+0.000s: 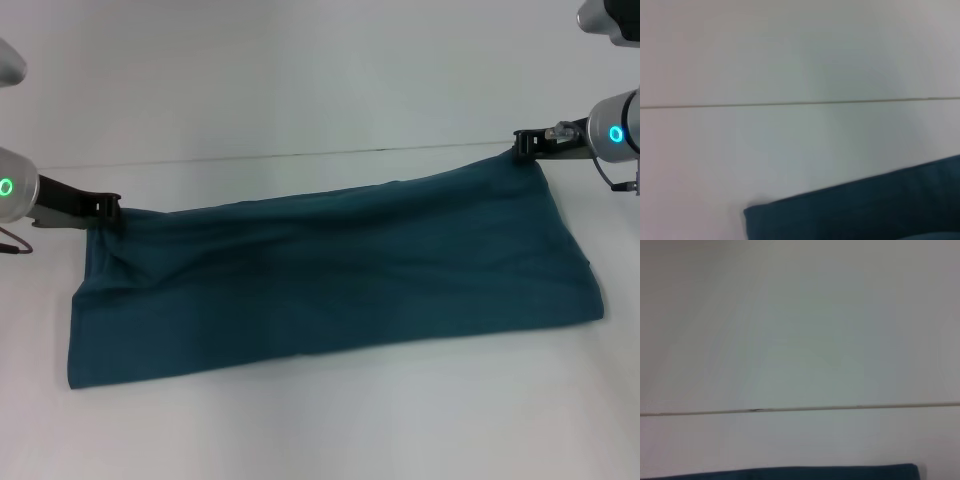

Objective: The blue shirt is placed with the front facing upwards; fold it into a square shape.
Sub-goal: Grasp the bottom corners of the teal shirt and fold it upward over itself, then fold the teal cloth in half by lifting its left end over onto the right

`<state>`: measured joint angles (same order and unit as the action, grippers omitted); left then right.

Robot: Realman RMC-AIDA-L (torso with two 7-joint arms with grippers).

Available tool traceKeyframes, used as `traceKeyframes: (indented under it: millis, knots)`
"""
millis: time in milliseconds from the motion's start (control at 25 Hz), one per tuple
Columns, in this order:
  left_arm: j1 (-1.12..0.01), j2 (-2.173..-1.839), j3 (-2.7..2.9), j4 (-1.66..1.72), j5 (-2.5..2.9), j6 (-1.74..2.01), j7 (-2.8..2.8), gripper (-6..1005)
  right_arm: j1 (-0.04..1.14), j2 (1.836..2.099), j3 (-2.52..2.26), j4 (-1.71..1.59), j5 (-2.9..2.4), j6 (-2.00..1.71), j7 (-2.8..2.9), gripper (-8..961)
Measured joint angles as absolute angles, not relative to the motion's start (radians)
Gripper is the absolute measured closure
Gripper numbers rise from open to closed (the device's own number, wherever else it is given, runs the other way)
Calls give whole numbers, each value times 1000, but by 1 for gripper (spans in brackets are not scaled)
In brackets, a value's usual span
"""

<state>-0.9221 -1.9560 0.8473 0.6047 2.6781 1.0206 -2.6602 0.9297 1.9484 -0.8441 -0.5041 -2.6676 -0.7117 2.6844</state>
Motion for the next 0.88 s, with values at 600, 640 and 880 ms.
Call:
traceKeyframes:
  millis: [600, 640, 880]
  knots:
    - [-913, -1959, 801, 611, 2682, 991, -2714, 847, 930, 1923, -845, -503, -2668, -692, 2689, 791]
    - [-912, -1958, 800, 612, 2684, 991, -2719, 841, 932, 1918, -844, -503, -2668, -692, 2689, 757]
    - [-903, -1955, 789, 631, 2688, 991, -2743, 611, 953, 1889, -843, -514, -2666, -744, 2702, 513]
